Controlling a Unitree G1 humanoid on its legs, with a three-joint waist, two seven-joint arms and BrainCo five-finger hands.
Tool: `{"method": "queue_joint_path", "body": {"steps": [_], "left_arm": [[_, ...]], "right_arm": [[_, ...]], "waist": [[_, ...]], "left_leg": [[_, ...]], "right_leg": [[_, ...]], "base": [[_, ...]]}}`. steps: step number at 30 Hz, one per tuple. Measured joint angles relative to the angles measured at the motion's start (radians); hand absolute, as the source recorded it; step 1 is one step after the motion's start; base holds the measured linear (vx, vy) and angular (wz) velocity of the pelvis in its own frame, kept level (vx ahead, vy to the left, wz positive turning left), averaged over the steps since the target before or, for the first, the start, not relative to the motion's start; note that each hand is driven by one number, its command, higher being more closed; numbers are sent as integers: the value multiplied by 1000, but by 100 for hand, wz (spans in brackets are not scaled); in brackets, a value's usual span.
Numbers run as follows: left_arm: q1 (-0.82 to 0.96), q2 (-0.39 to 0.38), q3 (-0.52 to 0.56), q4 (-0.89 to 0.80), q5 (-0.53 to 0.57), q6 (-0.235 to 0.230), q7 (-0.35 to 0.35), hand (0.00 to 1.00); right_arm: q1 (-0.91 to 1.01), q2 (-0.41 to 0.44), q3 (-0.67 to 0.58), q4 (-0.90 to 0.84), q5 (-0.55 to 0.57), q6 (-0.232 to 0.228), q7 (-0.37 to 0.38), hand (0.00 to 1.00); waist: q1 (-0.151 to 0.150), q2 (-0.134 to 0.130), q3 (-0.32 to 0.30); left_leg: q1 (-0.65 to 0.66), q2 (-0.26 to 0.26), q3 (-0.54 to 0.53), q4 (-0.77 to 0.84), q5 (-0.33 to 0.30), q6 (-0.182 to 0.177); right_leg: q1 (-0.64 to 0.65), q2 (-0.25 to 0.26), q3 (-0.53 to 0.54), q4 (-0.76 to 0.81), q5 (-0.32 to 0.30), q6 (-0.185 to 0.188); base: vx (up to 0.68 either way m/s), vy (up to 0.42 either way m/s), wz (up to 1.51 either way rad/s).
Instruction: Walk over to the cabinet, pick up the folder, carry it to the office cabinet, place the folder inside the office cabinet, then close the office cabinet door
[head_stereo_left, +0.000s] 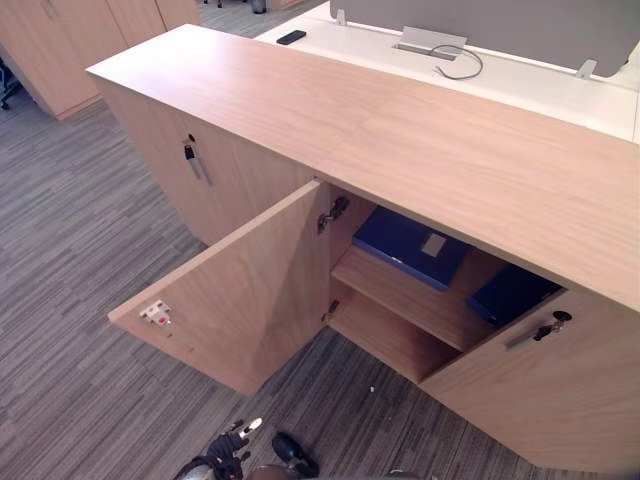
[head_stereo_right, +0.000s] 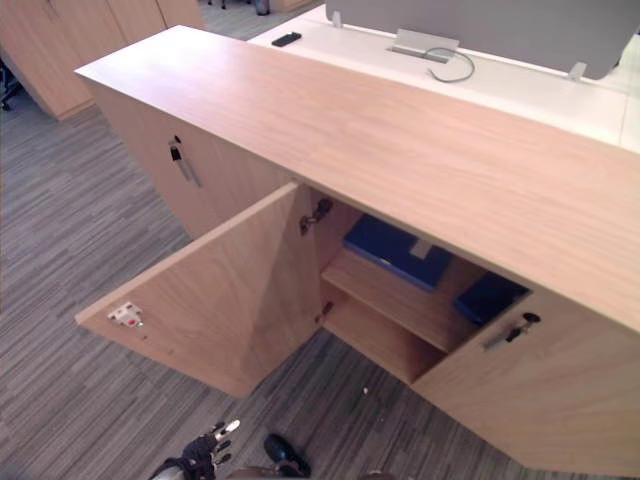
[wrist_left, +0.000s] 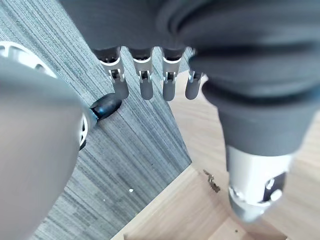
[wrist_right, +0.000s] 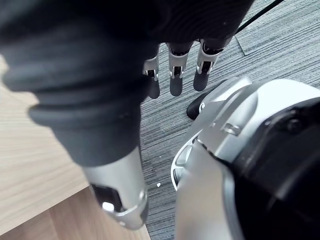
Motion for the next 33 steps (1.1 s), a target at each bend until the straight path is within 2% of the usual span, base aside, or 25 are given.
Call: {"method": "queue_joint_path", "body": {"steps": [2,5,6,7,10,15,17,19,22,26,31,33], "left_arm": [[-3,0,53,20,-1,2,2,0],[-20,3,165,54,0,19,13,0],[-22,4,196,67,0,25,16,0],[-31,-1,257,89,1,37,20,0],[-39,3,401,110,42,60,20,0],[-94,31,585,121,145,80,33,0],[-137,69,649,132,205,85,47,0],[-171,106,681,132,240,89,57,0],[-227,175,697,131,247,89,80,0],[-311,220,674,129,247,88,112,0],[-406,241,530,127,280,85,173,0],[-430,245,506,127,284,82,189,0]], "right_arm": [[0,-3,0,-1,0,0,0,0],[0,-7,0,-1,-2,7,6,0],[0,-12,0,-2,-2,11,7,0],[1,-32,-1,4,-3,19,9,0],[2,-54,-19,13,-19,27,14,0],[1,-71,-29,23,-45,38,18,0],[1,-71,-28,23,-51,40,19,0],[1,-72,-26,22,-71,40,19,0],[2,-72,10,21,-80,40,19,0],[2,-72,30,19,-79,38,18,0],[3,-72,60,12,-59,33,16,0],[4,-72,60,11,-36,25,16,0]], "waist": [[0,5,-2],[6,4,-2],[7,4,-2],[-3,14,-2],[-22,30,-11],[-35,31,-18],[-43,21,-16],[-48,14,-18],[-52,2,-24],[-54,2,-25],[-54,1,-25],[-54,1,-25]], "left_leg": [[0,-2,-1,-4,-2,-3],[-3,-15,12,-4,-2,-4],[-5,-23,20,-4,-2,-4],[-10,-22,23,-5,-2,-12],[-18,-9,22,-5,11,-28],[-40,-1,26,-4,16,-19],[-40,-3,30,-4,14,-7],[-40,-4,36,-4,11,-3],[-36,-4,43,-4,3,4],[-36,-4,44,-5,-2,2],[-38,-3,51,-4,-2,0],[-38,-3,55,-4,-2,0]], "right_leg": [[3,-1,2,-6,-3,-2],[7,-8,21,-33,-51,-18],[7,-16,29,-39,-83,-16],[-2,-18,30,-36,-94,2],[-14,-12,35,-34,-94,2],[-46,-2,60,-38,-76,13],[-46,-1,66,-44,-60,31],[-46,-1,70,-47,-52,32],[-46,-1,76,-49,-45,28],[-49,-2,75,-43,-42,23],[-59,-4,75,-35,-42,23],[-63,-5,75,-35,-42,23]], "base": [[-115,-97,2],[-122,-119,-9],[-121,-142,-11],[-118,-144,-6],[-60,-145,-4],[38,-121,-13],[88,-102,-8],[86,-96,-11],[58,-90,-9],[29,-97,-1],[-3,-94,-4],[-11,-85,-8]]}}
